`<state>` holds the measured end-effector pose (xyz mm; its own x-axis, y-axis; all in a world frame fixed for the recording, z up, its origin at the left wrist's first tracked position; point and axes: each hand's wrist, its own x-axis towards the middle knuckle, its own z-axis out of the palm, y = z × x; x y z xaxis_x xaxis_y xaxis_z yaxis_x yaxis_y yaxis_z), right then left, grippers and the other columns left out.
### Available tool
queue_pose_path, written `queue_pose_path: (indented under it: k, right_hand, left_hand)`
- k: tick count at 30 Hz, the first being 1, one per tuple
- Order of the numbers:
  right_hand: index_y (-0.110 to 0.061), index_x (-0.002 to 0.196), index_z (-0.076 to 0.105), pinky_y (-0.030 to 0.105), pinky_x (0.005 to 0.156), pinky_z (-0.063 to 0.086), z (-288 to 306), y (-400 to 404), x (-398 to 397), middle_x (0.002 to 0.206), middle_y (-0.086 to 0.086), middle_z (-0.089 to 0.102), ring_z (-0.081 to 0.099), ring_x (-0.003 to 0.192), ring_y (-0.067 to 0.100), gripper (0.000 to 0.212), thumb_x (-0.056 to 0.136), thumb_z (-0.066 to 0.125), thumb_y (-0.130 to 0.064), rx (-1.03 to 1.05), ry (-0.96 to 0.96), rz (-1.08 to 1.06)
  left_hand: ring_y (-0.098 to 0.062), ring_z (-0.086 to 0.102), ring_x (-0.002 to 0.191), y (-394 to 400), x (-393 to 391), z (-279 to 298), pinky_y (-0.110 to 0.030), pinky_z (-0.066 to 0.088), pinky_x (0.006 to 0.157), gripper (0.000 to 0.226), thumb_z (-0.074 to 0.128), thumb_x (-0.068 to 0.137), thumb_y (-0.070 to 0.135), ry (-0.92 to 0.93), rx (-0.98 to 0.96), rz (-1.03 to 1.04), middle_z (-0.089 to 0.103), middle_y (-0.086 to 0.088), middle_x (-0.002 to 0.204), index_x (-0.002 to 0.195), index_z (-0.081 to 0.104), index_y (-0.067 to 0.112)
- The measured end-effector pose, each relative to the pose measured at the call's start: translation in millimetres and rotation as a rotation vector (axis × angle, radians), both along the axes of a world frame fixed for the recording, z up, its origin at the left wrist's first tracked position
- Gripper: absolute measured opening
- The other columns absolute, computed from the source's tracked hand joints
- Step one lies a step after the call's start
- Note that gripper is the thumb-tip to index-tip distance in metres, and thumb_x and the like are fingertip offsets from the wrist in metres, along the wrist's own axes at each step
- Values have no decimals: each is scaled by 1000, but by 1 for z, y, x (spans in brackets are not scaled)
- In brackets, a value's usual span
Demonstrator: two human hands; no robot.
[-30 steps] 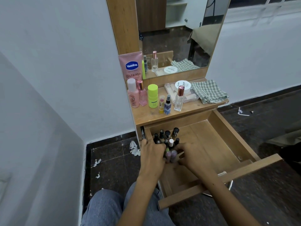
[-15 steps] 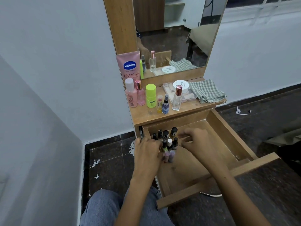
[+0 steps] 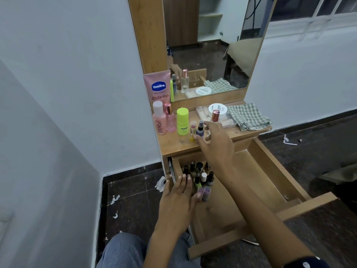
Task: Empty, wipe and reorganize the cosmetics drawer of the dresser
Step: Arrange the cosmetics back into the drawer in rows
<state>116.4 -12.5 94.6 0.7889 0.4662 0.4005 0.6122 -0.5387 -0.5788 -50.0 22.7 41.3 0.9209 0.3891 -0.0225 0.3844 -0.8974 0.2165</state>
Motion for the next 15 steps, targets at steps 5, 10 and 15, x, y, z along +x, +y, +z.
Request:
queue_pose_path:
  k: [5,10,15]
  right_hand:
    - [-21,102,63,29,62,42,2,4,4,94,-4,68,64,82,17,24,85,66,-38,-15,17,-90]
    - [-23,96,68,34,68,52,10,-21,-3,86,-7,71,66,78,9,19,81,71,-34,86,83,-21]
    - [-18,93,70,17,71,53,-1,-70,-10,79,-11,69,66,74,-2,19,76,78,-20,170,164,188]
  left_hand:
    - [0,-20,134,-2,-6,-5,-30,-18,109,118,-44,52,71,72,-95,28,-12,6,157,151,-5,20]
    - [-2,-24,133,-3,-8,-5,-29,-16,110,119,-45,47,73,90,-136,19,-26,10,145,149,-12,20]
    - [-3,-21,138,-3,-9,-10,-28,-15,111,119,-44,49,72,87,-151,6,-27,7,147,150,-12,19]
